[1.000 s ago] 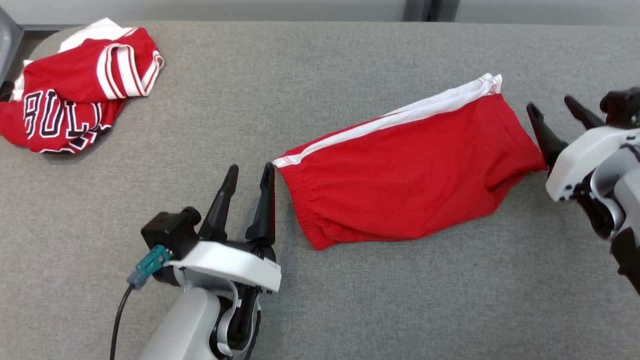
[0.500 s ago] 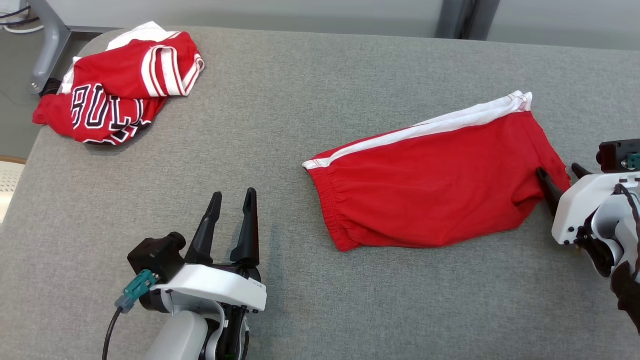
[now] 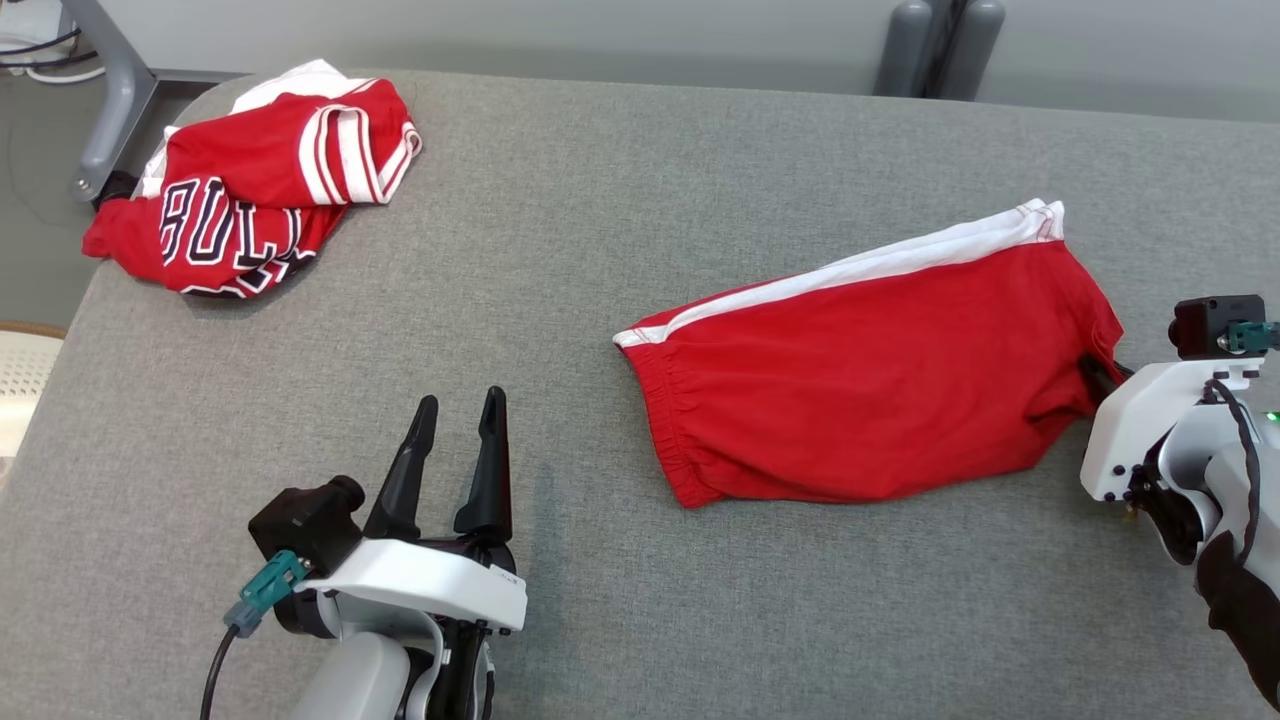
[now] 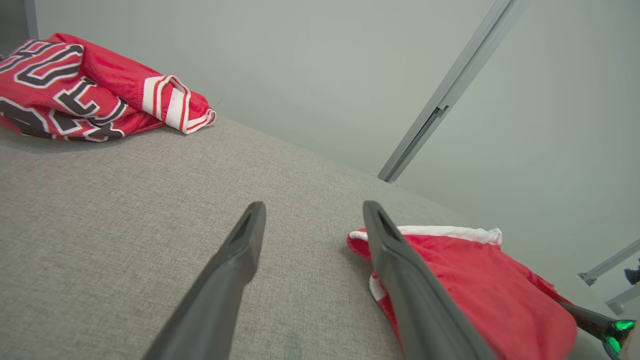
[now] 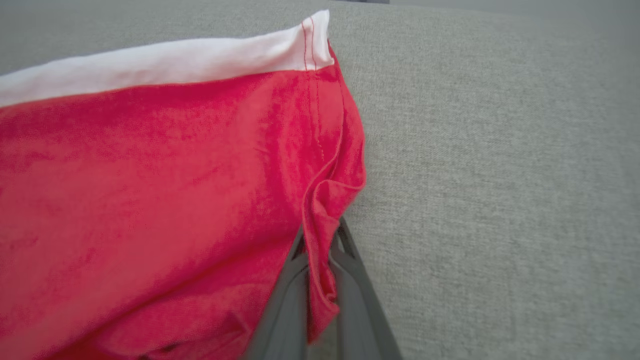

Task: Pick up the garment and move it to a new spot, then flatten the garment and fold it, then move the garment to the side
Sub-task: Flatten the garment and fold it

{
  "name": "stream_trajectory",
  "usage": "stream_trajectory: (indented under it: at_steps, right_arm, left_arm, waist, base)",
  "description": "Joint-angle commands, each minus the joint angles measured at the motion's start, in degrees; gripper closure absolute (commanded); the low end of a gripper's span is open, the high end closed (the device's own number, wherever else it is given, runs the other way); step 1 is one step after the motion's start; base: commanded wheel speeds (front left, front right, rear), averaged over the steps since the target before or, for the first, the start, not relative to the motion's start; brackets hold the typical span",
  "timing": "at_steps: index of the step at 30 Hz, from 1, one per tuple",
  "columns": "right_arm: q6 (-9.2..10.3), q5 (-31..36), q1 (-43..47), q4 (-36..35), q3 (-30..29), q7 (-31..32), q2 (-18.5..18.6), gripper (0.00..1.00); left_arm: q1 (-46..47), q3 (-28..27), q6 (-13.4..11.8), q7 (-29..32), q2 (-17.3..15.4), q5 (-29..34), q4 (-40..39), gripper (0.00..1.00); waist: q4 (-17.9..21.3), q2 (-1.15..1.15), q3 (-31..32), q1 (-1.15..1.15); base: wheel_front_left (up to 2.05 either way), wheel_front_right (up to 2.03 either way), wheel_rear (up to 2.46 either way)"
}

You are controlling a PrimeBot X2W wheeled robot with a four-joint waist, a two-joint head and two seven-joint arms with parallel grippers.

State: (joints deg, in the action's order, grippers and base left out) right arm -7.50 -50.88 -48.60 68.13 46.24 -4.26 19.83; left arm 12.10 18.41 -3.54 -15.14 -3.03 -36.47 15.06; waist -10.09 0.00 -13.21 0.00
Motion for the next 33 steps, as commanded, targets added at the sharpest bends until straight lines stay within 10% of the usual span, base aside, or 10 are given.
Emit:
stream_trajectory:
  at_steps: [1,19,33]
  right_arm:
    - [0.01,-0.7,1.0,0.5,-0.3,-1.4,0.0,1.0]
    - [0.01,-9.8,15.4,-9.1,-7.2,-10.8,3.0,1.0]
    - [0.01,-1.4,24.9,-17.2,-21.3,-11.0,3.3,1.0]
  left_arm:
    - [-0.5,-0.5,0.3,0.0,-0.1,-0.2,0.0,0.0]
    - [-3.2,-0.8,0.0,0.0,-0.9,4.0,0.3,0.0]
    - [-5.4,-3.0,-1.0,0.0,-1.9,9.6,2.3,0.0]
  waist:
    - [0.4,0.0,0.5,0.0]
    - [5.9,0.0,6.3,0.0]
    - [9.2,0.0,9.0,0.0]
  base:
    - [0.0,0.0,0.0]
    - [0.0,0.0,0.0]
    - [0.0,0.0,0.0]
